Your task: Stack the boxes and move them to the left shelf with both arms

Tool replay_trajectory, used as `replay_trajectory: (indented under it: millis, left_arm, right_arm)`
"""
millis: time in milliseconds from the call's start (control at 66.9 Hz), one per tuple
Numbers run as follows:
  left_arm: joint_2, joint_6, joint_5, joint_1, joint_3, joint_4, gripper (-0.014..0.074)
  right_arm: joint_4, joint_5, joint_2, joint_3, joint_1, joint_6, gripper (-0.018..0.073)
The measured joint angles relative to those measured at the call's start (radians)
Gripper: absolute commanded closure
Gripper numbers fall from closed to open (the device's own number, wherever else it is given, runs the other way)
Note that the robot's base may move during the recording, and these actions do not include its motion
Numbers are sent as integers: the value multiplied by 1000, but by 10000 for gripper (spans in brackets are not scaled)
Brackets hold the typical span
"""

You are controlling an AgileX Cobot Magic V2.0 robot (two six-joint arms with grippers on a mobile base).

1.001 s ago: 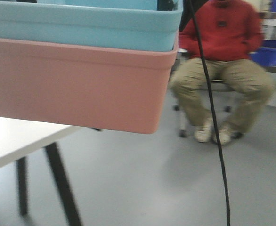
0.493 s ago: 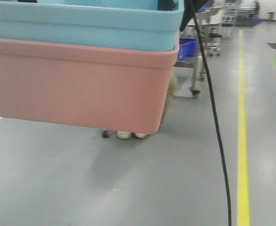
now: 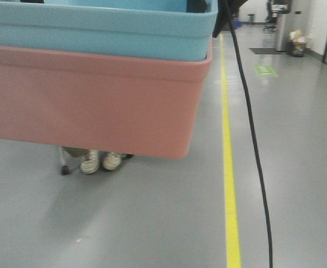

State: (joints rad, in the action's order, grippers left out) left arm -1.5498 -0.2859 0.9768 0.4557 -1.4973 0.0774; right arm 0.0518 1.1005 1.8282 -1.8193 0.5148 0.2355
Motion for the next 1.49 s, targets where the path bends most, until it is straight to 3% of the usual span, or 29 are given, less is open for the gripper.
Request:
replay_trajectory:
  millis: [1494]
  left_arm:
    - [0, 0, 0, 0, 0, 0, 599]
  right_arm:
    - [0, 2, 0, 0, 0, 0, 505]
